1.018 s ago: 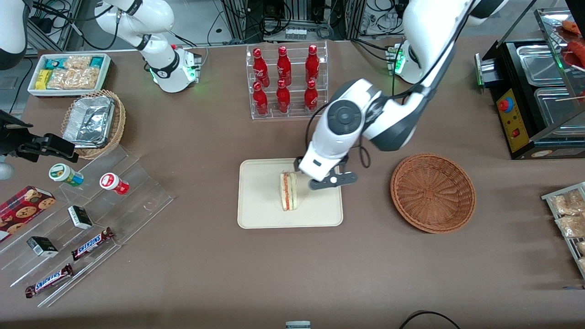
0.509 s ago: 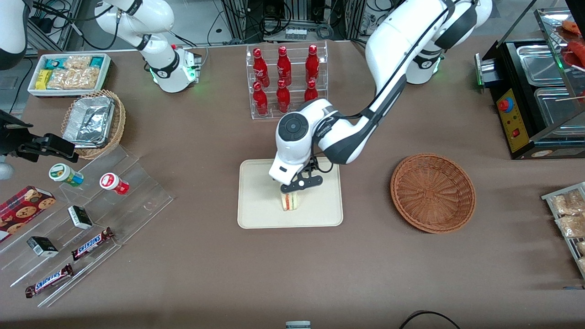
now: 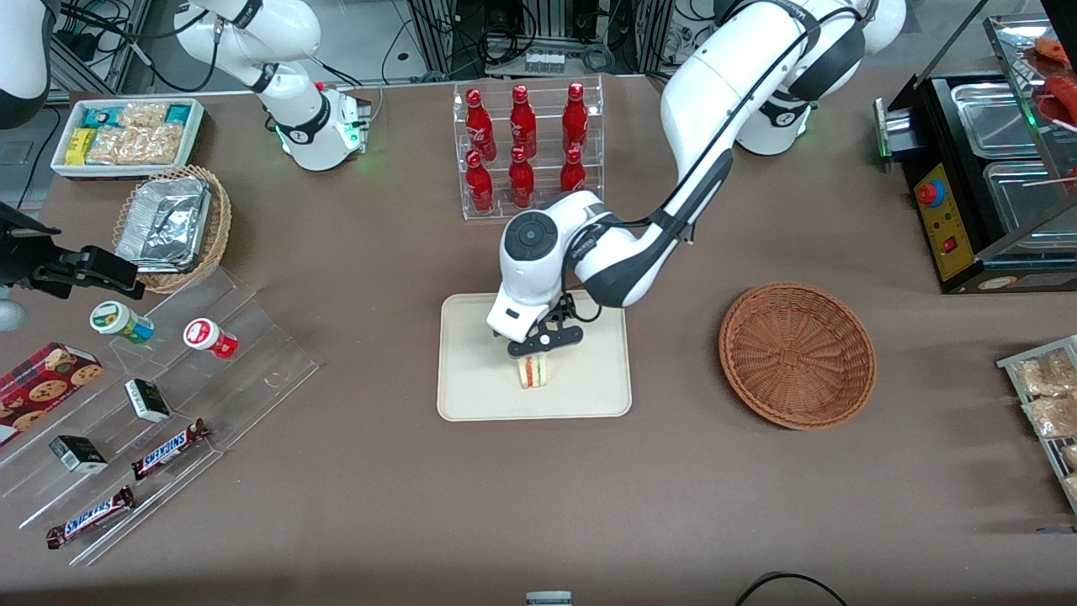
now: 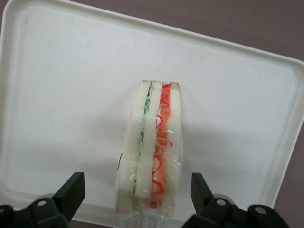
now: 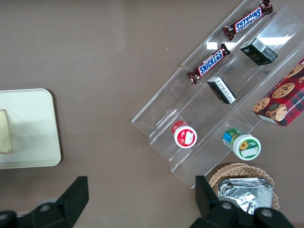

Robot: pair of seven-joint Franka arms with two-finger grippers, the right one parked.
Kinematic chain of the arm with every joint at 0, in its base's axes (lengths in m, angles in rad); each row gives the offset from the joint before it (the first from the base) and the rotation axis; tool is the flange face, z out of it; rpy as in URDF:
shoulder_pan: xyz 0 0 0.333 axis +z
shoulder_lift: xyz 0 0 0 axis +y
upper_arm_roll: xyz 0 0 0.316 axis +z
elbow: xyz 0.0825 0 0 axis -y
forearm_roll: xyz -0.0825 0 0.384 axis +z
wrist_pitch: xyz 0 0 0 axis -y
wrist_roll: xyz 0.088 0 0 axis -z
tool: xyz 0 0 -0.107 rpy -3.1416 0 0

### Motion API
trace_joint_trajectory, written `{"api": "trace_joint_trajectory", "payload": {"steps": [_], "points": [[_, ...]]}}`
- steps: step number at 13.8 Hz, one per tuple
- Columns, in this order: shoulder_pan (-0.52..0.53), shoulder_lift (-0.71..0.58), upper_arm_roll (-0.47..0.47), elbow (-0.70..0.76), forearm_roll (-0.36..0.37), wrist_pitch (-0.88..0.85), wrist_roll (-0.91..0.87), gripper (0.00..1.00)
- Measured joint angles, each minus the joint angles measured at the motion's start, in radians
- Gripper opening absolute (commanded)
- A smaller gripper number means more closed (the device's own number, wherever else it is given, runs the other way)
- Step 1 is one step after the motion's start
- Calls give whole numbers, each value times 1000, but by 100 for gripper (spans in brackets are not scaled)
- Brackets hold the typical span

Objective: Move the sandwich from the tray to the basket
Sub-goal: 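Lower the left gripper and close it on the sandwich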

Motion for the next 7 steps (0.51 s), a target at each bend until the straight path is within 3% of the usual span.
{"api": "trace_joint_trajectory", "payload": {"steps": [2,4,5,7], "points": [[-13,9,0,0,9,0,0,90],[-21,14,0,0,11,0,-1,43],[-22,17,0,0,11,0,-1,25],[-21,19,2,0,12,0,-2,4]]}}
